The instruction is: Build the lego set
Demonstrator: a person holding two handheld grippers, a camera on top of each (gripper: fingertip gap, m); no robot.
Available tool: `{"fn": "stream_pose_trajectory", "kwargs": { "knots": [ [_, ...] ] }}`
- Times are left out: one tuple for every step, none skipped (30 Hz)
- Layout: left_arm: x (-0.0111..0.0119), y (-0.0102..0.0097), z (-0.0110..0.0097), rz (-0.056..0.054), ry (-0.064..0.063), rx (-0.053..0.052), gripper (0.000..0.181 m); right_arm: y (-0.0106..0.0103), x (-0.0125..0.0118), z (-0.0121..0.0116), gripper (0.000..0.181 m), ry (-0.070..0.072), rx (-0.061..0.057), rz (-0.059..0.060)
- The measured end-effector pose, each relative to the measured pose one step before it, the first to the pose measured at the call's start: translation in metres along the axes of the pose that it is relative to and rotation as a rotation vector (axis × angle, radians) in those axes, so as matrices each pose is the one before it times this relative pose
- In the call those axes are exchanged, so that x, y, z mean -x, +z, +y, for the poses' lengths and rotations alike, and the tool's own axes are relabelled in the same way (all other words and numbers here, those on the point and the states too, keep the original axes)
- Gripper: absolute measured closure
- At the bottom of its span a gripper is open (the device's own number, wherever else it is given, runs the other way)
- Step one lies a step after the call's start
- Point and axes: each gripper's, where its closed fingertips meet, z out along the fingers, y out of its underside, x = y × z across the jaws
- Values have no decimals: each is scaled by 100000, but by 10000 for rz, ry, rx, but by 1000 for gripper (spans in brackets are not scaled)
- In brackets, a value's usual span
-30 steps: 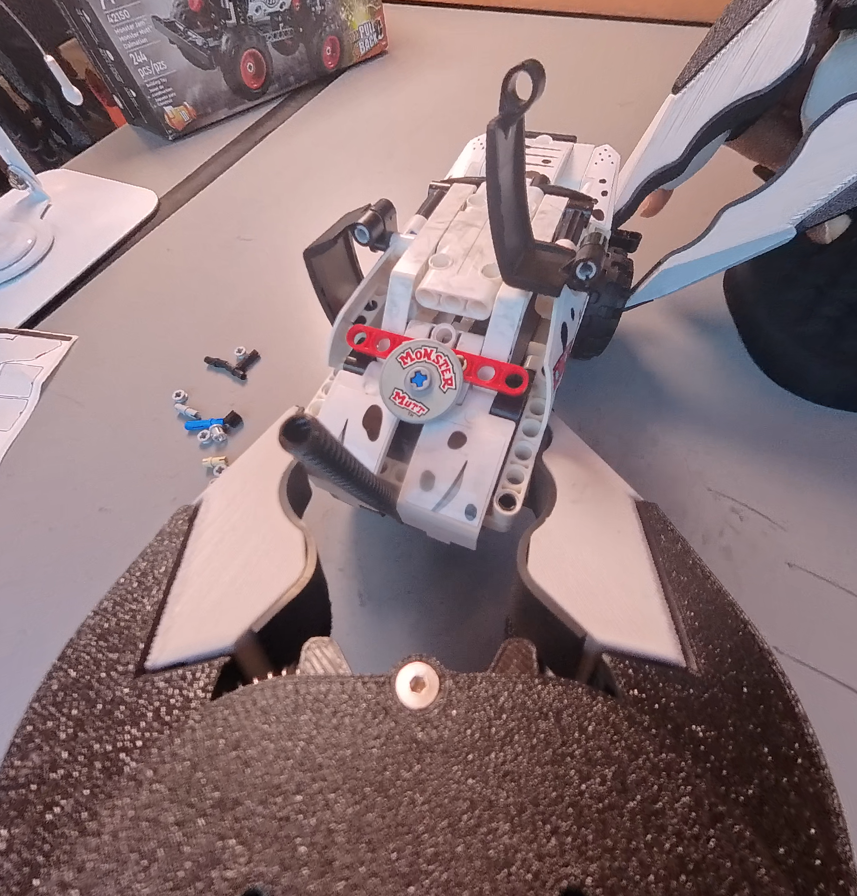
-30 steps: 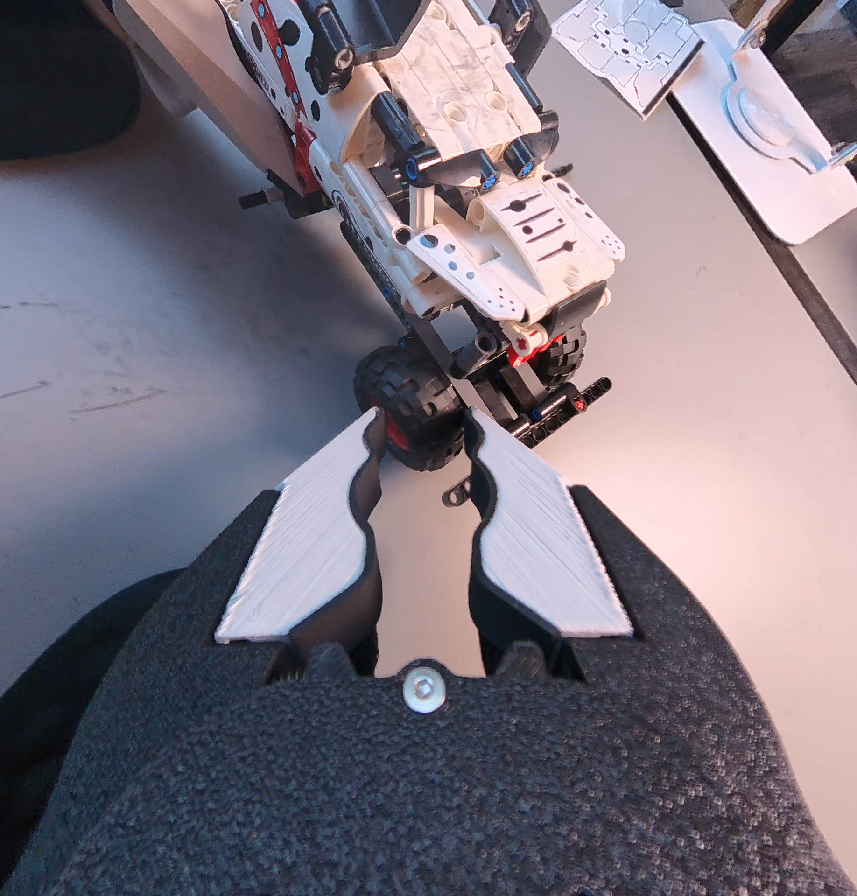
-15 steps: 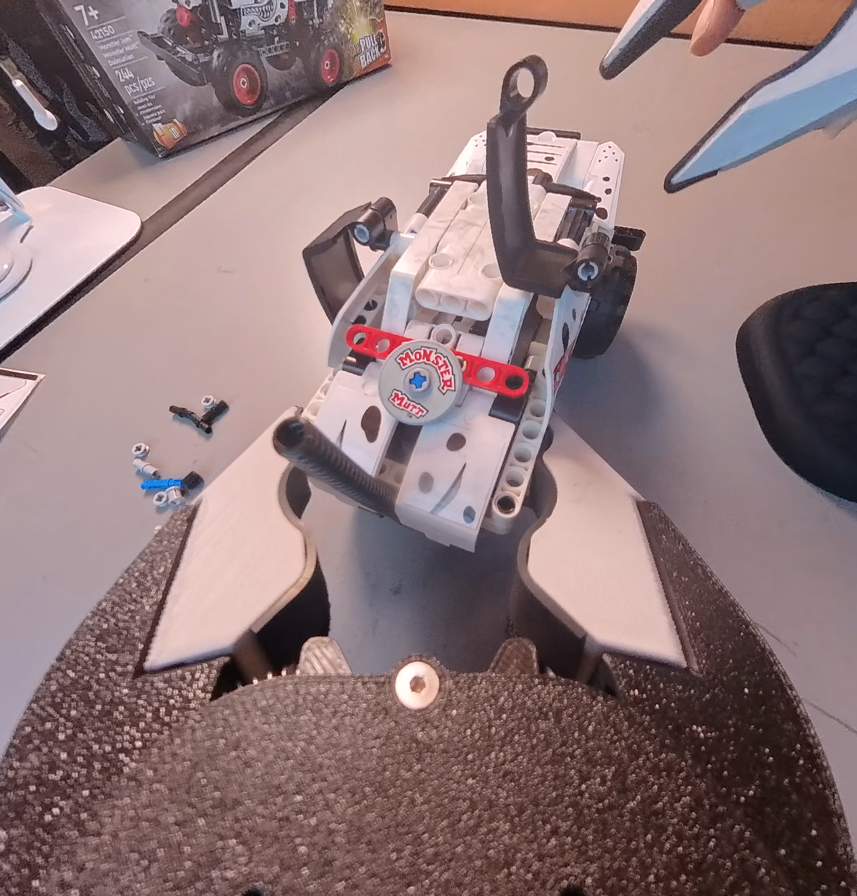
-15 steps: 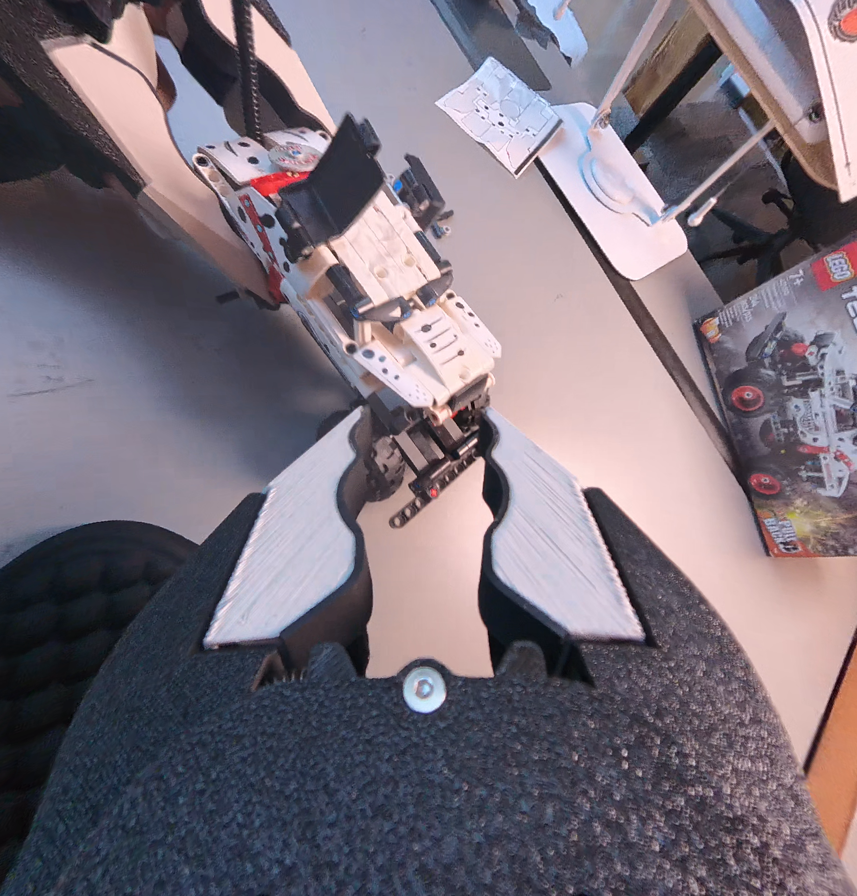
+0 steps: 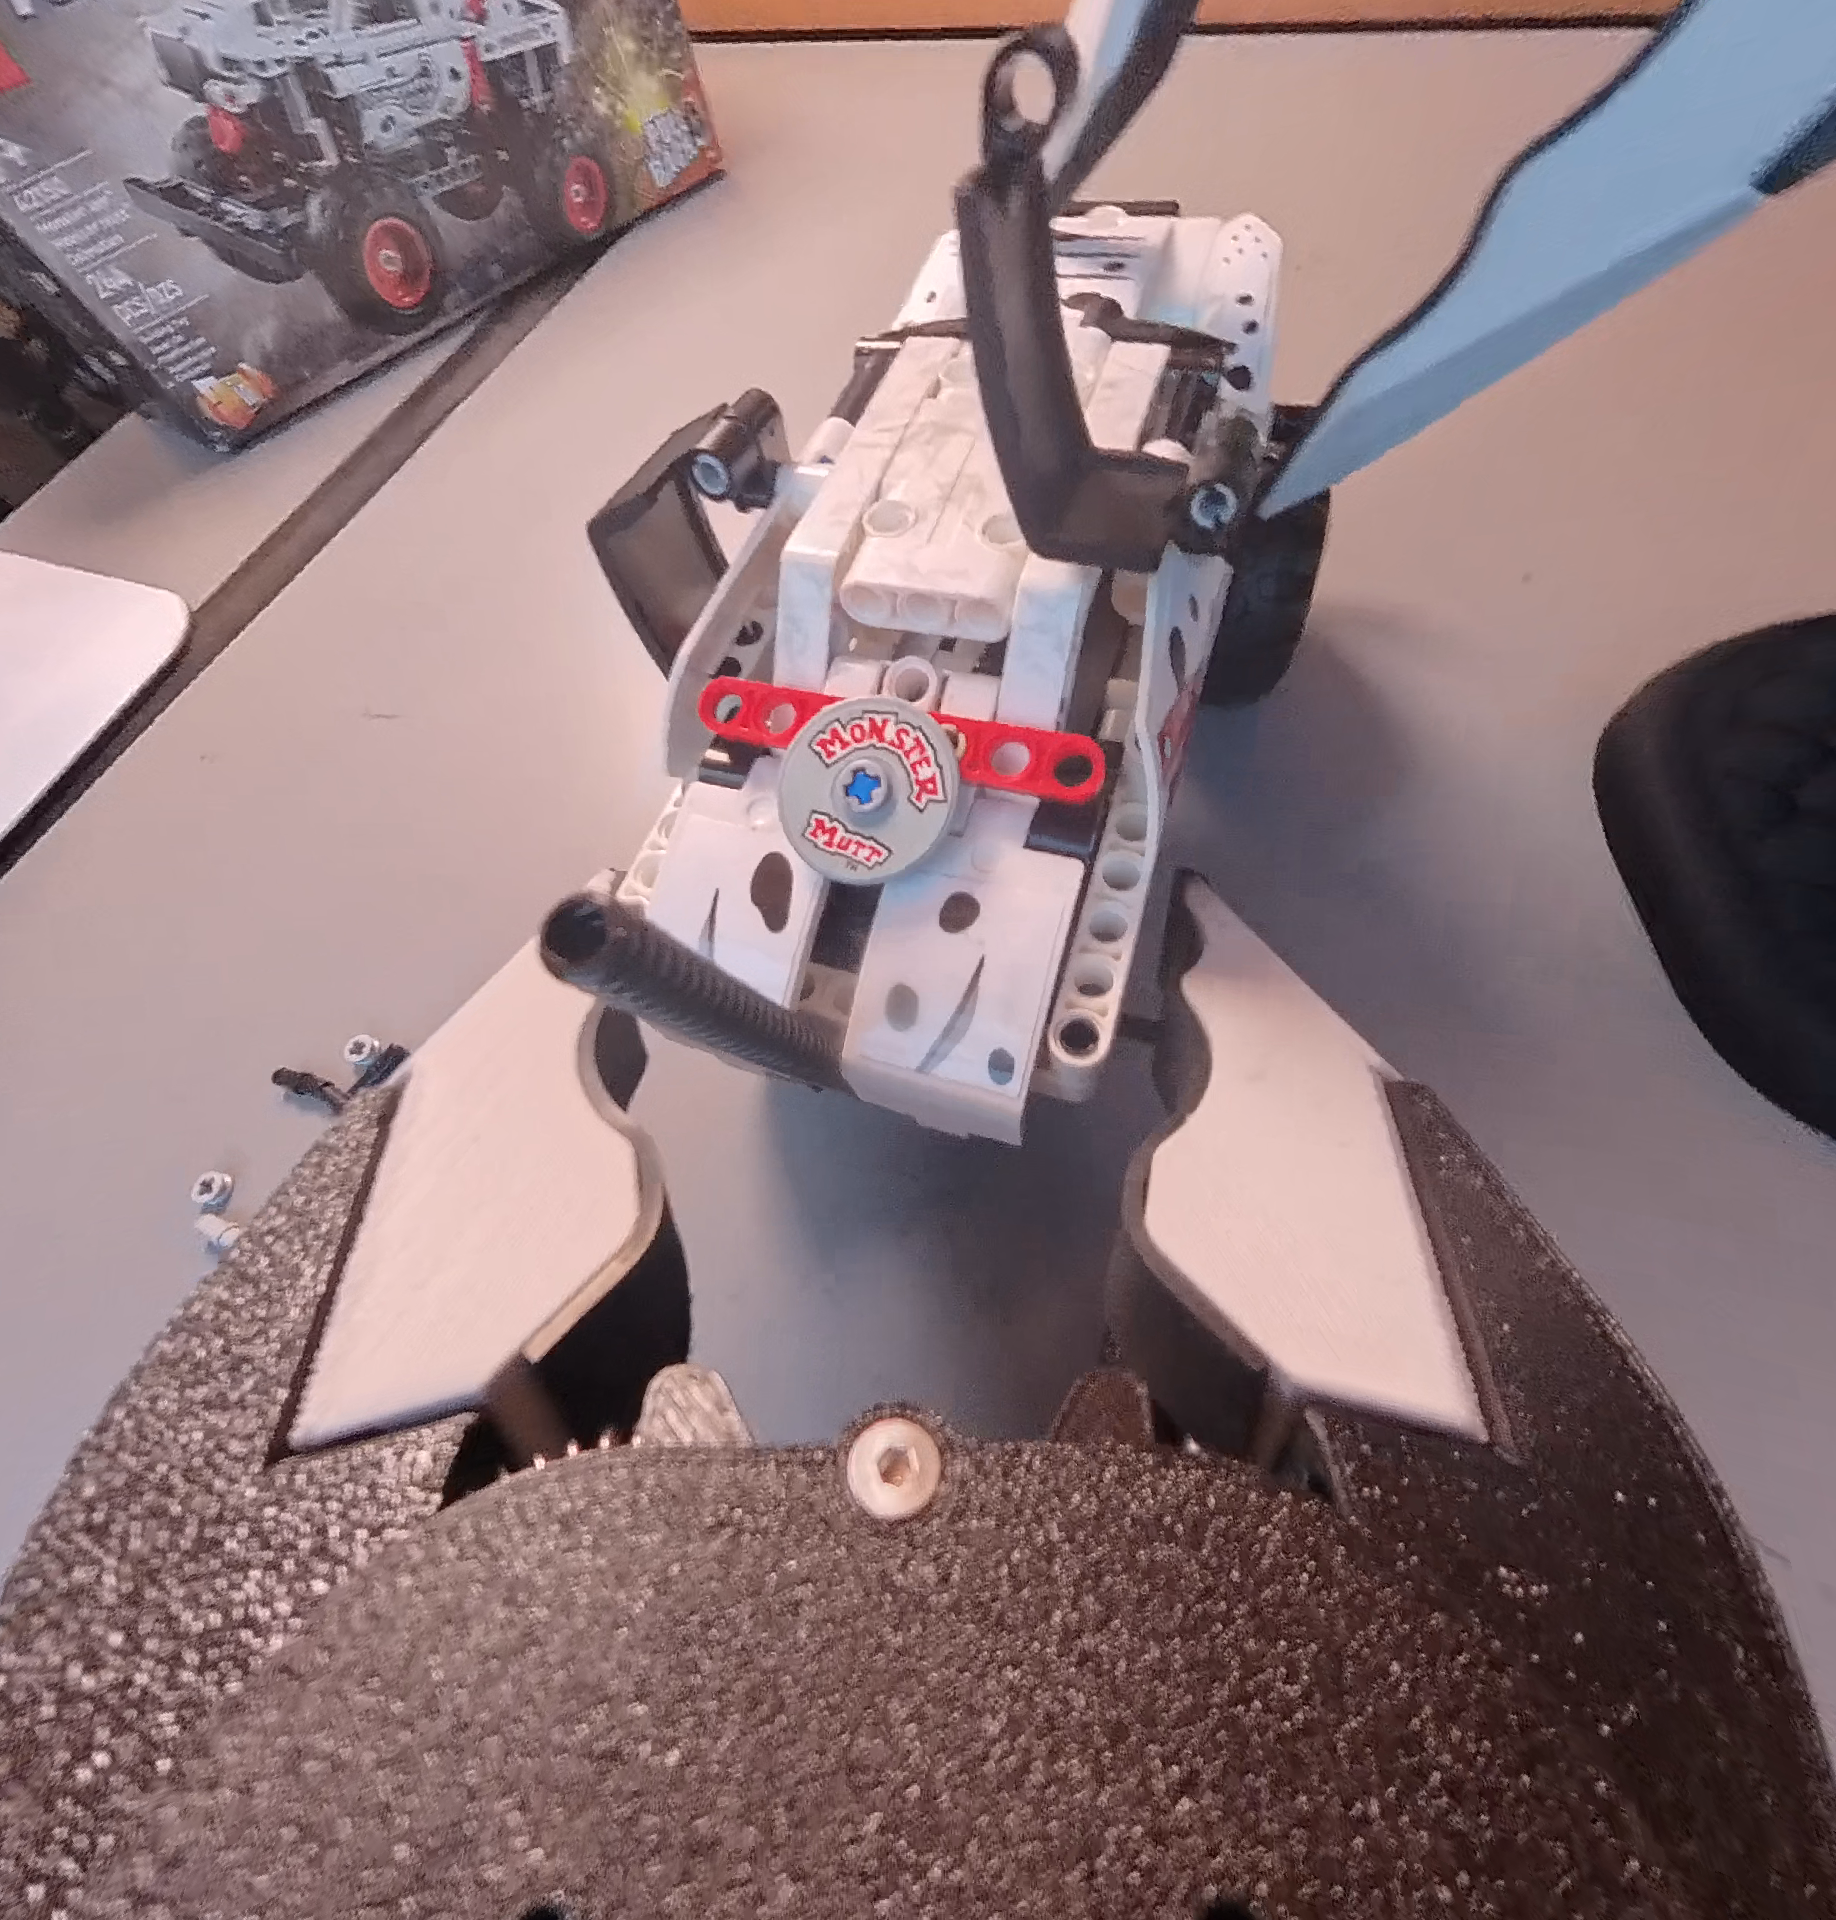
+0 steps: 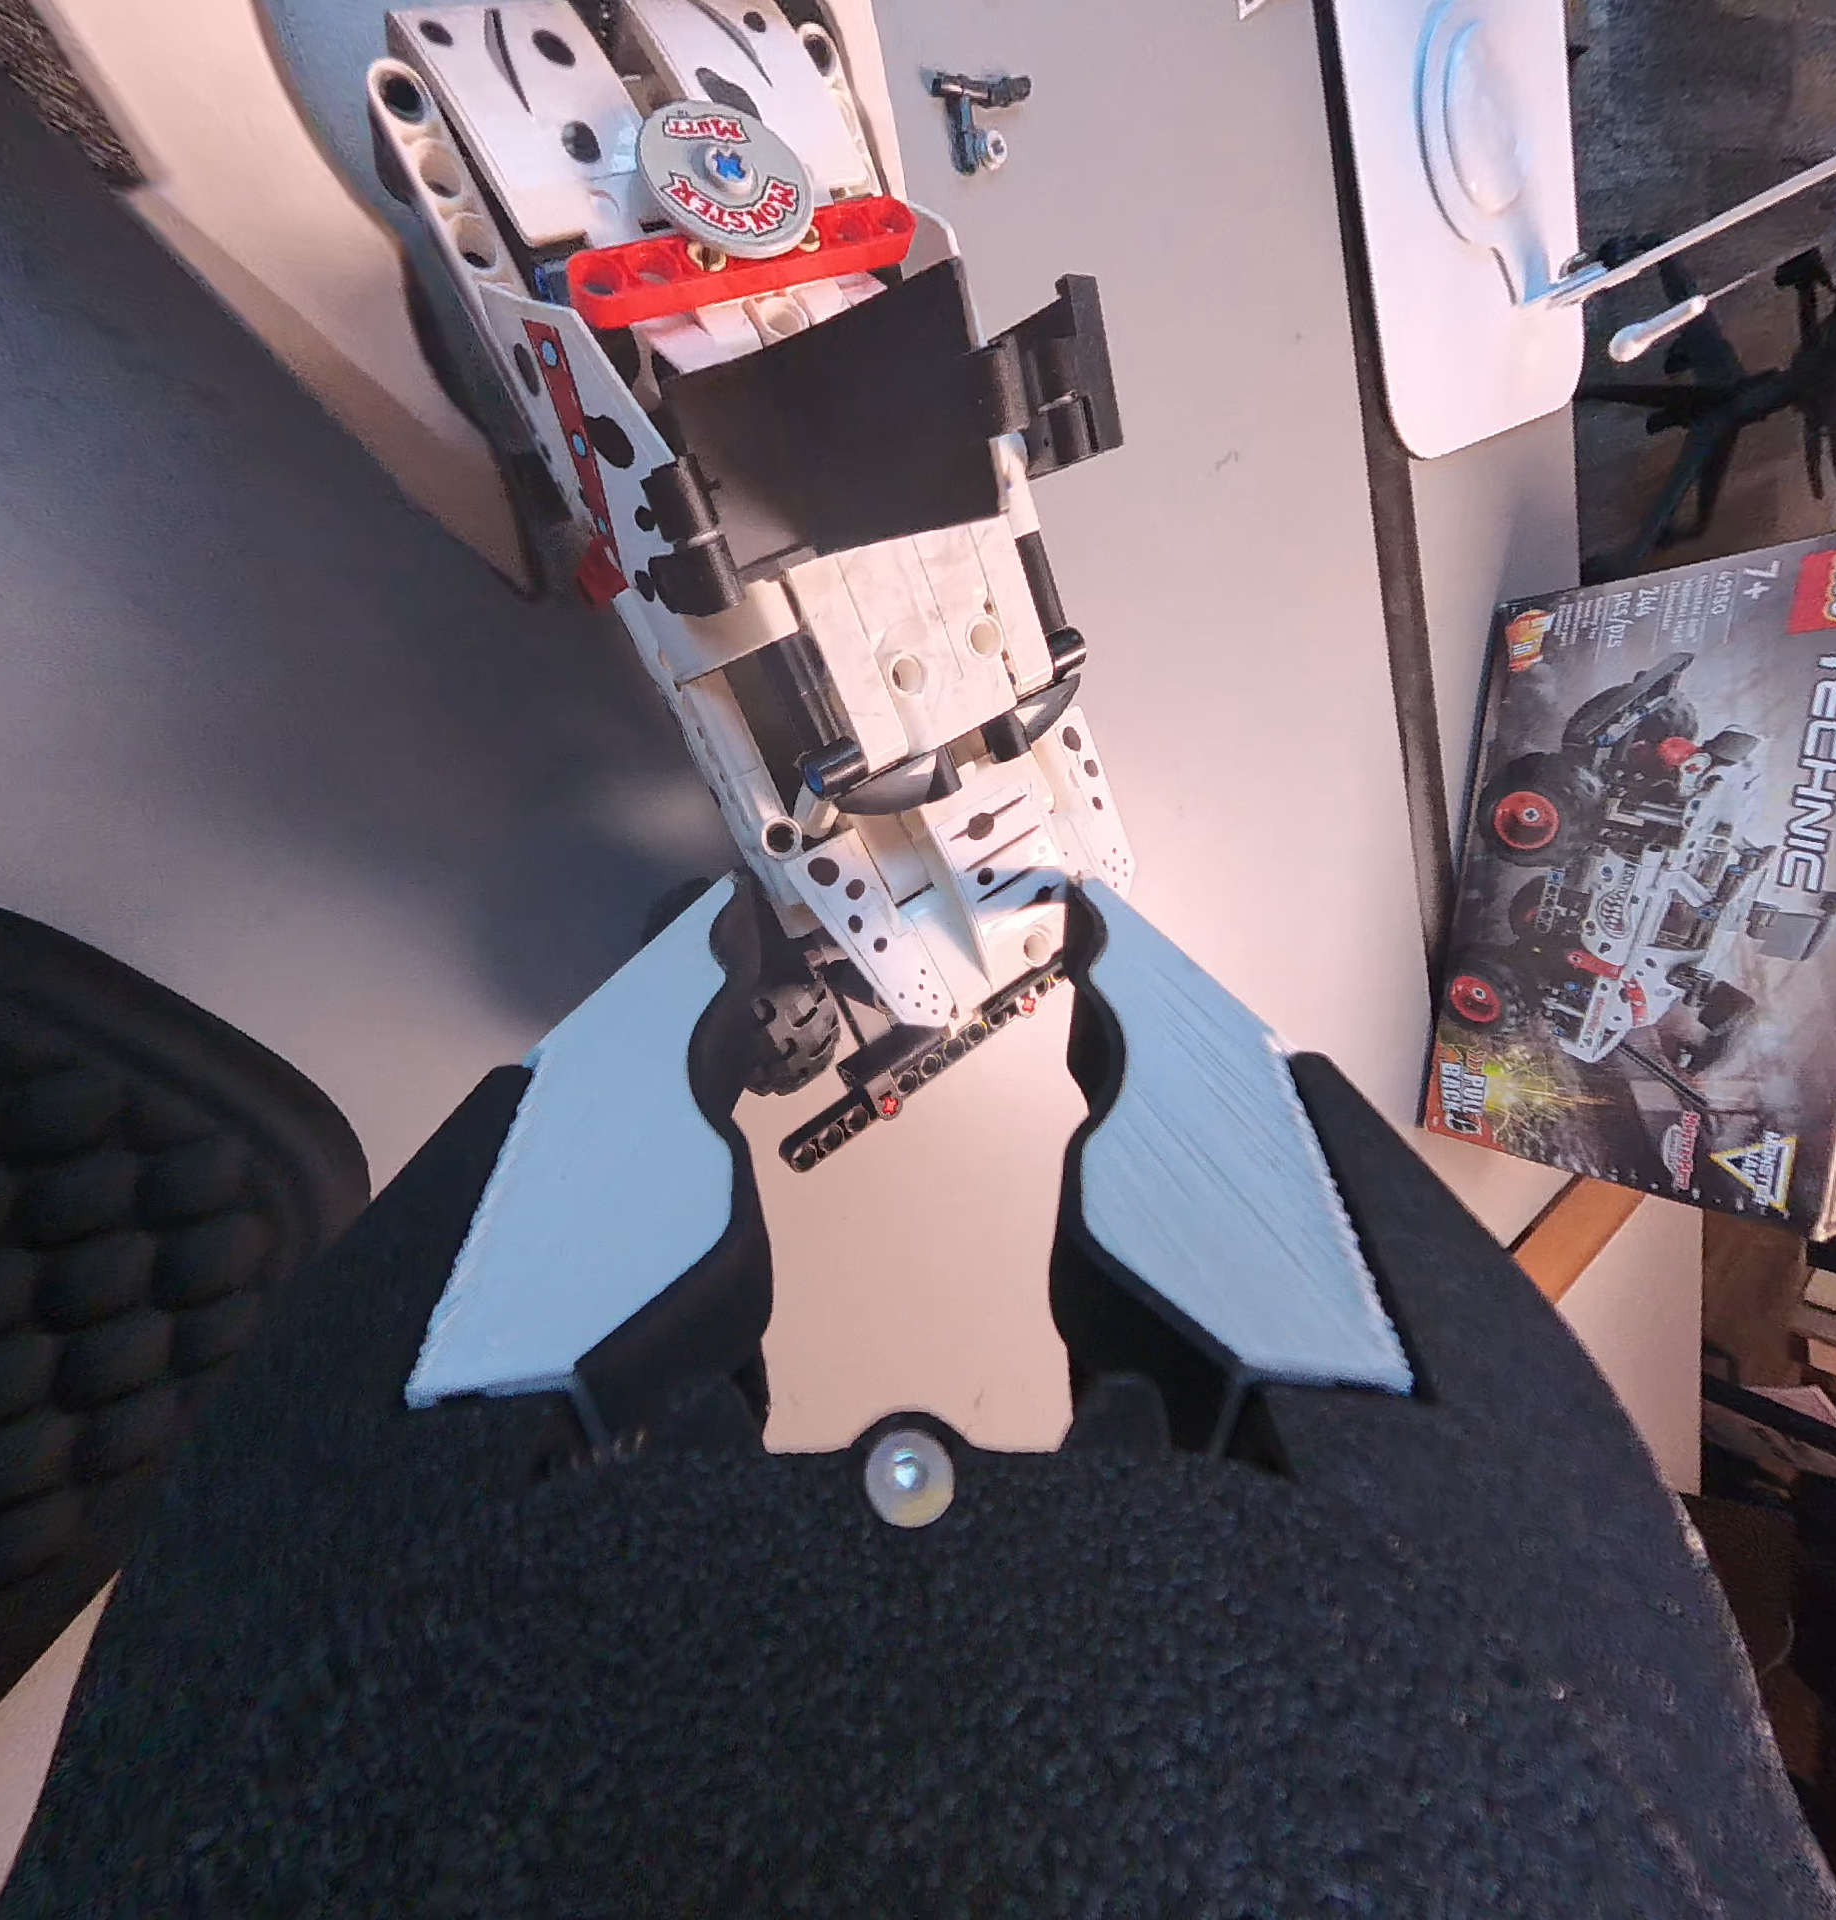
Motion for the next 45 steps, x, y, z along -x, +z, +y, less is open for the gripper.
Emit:
{"fn": "stream_pose_trajectory", "kwargs": {
  "knots": [
    [-455, -415, 310, 460, 81, 137, 77, 114, -5, -107, 123, -100, 38, -35],
    [-298, -619, 342, 375, -65, 66, 70, 74, 0, -70, 123, -171, 41, -38],
    [-99, -920, 247, 232, -51, -136, 69, 54, -10, -77, 123, -156, 8, -39],
    [231, -1164, 142, 26, -3, -291, 70, 96, 41, -152, 123, -153, -71, -63],
    [528, -1271, 181, -121, -12, -253, 72, 156, 40, -131, 122, -163, -76, -30],
    [764, -1284, 295, -209, -91, -170, 73, 165, 78, -149, 122, -181, -61, -43],
    [737, -1208, 420, -170, -154, -142, 73, 178, 101, -224, 122, -258, -81, -49],
    [660, -1107, 513, -123, -171, -157, 76, 256, 99, -260, 121, -233, -83, -51],
    [611, -945, 645, -117, -153, -131, 78, 240, 144, -353, 122, -271, -85, -74],
    [574, -776, 753, -131, -131, -70, 80, 214, 186, -450, 122, -298, -115, -87],
    [440, -607, 760, -93, -101, -42, 82, 178, 8, -276, 121, -137, 14, -62],
    [299, -470, 620, -65, -38, -55, 84, 85, -65, -280, 122, -46, -15, -50],
    [191, -375, 353, -70, 91, -69, 87, 92, -34, -245, 122, -50, -82, -14],
    [59, -280, 79, -35, 144, -68, 89, 57, -10, -190, 122, -51, -140, 36],
    [-101, -149, -151, 35, 130, -107, 90, -8, 40, -303, 122, -57, -239, 73],
    [-158, -41, -237, 47, 125, -115, 92, -78, 83, -470, 122, -5, -308, 79],
    [-214, 82, -165, 60, 120, -67, 93, -154, 96, -636, 122, 42, -338, 55],
    [-231, 181, -26, 68, 86, -3, 94, -147, 63, -815, 122, 78, -340, 55],
    [-213, 204, 123, 57, 84, 62, 94, -107, 50, -995, 122, 36, -356, 50],
    [-144, 168, 213, 21, 124, 125, 94, -26, 56, -1001, 122, 12, -303, 33],
    [-91, 65, 80, -11, 116, 65, 93, 62, 5, -660, 121, 17, -82, 7],
    [-26, -28, -16, -38, 70, -18, 94, 43, -75, -119, 121, -25, 214, 5],
    [38, -63, -38, -52, 30, -32, 94, 31, -107, 405, 121, -3, 403, -21],
    [98, -59, 16, -66, 1, -10, 95, 55, -59, 884, 122, 72, 526, -47],
    [94, -60, 32, -65, -8, 3, 96, 105, 15, 1211, 121, 169, 594, -51],
    [62, -43, 16, -42, -4, -3, 97, 195, 107, 1123, 122, 190, 453, -28],
    [23, -3, -3, -23, 6, -2, 98, 188, 177, 765, 121, 224, 212, -8],
    [8, 29, 35, -15, 15, 27, 99, -140, 77, -284, 122, 229, -395, 26],
    [14, 53, 58, -26, 16, 40, 99, -295, 322, -361, 123, 249, -311, -199],
    [21, 18, 28, -29, 19, 19, 99, -320, 302, -367, 123, 134, -197, -228],
    [10, -7, -16, -26, 21, -10, 99, -246, 70, -296, 122, 22, -84, -98],
    [31, -57, -50, -37, 15, -44, 99, -178, -386, -211, 111, -94, 18, 115],
    [39, -83, -91, -30, 4, -75, 99, -123, -299, -67, 102, -134, 141, -43],
    [64, -93, -120, -34, -9, -89, 99, 28, -132, -91, 95, 5, 169, -241],
    [85, -97, -120, -43, -24, -93, 98, 199, -42, -178, 87, 55, 164, -334],
    [88, -85, -115, -24, -41, -89, 98, 396, 84, -245, 79, -52, 144, -383],
    [94, -61, -76, -22, -57, -58, 98, 586, 208, -188, 76, -111, 182, -423],
    [65, -22, -19, -4, -51, -21, 98, 786, 144, -76, 75, -148, 271, -333],
    [24, -9, -6, 6, -25, -7, 98, 898, 436, 26, 75, -199, 314, -425],
    [-5, -11, -3, -6, 6, -3, 98, 840, 827, -90, 79, -172, 235, -573],
    [-11, -9, -7, -12, 30, -2, 98, 680, 516, -189, 88, -166, 177, -317],
    [-12, -1, 6, -10, 28, 3, 98, 504, 87, -154, 95, -187, 171, -14],
    [-15, 4, 1, 5, 13, 5, 98, 197, -22, -73, 95, -143, 156, -6],
    [-24, 13, 4, 22, -2, 6, 98, -33, -18, -51, 95, 10, 64, -92],
    [-9, 13, 9, 21, -14, 8, 98, 20, -35, 24, 95, 88, 2, -75]
  ]
}}
